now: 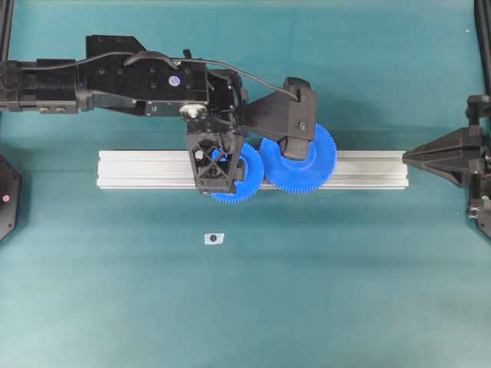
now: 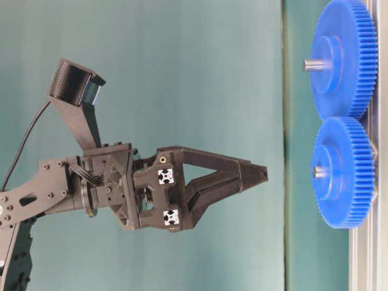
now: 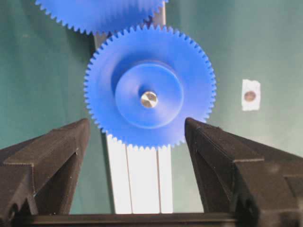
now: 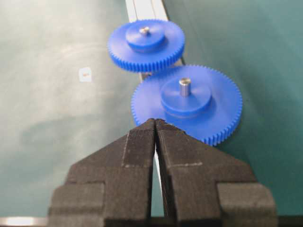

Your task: Find the location of the shaft and insert the small gear.

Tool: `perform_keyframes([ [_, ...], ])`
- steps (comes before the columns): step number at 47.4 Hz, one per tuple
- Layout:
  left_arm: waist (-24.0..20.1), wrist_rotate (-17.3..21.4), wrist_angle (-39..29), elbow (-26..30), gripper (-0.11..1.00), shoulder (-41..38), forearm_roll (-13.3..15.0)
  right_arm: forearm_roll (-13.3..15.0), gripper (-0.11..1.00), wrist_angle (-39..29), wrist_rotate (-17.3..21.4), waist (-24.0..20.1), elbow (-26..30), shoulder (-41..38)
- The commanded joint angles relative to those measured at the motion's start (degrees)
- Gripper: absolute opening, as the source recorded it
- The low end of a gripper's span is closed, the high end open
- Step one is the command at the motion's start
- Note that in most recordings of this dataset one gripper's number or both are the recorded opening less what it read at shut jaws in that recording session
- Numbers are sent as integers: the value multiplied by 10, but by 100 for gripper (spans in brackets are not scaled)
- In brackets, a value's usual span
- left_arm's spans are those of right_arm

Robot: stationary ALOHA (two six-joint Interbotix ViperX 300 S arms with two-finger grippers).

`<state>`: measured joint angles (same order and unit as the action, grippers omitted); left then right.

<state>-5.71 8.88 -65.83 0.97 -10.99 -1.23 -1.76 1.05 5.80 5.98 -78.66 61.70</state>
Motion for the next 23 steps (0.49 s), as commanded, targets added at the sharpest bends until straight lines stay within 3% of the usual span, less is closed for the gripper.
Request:
perform_keyframes([
  [1, 3, 0, 1, 9, 77, 25, -3, -1, 5, 3, 5, 2, 5, -4],
  [23, 13, -2, -7, 11, 77, 28, -1, -1, 5, 3, 6, 2, 5, -4],
])
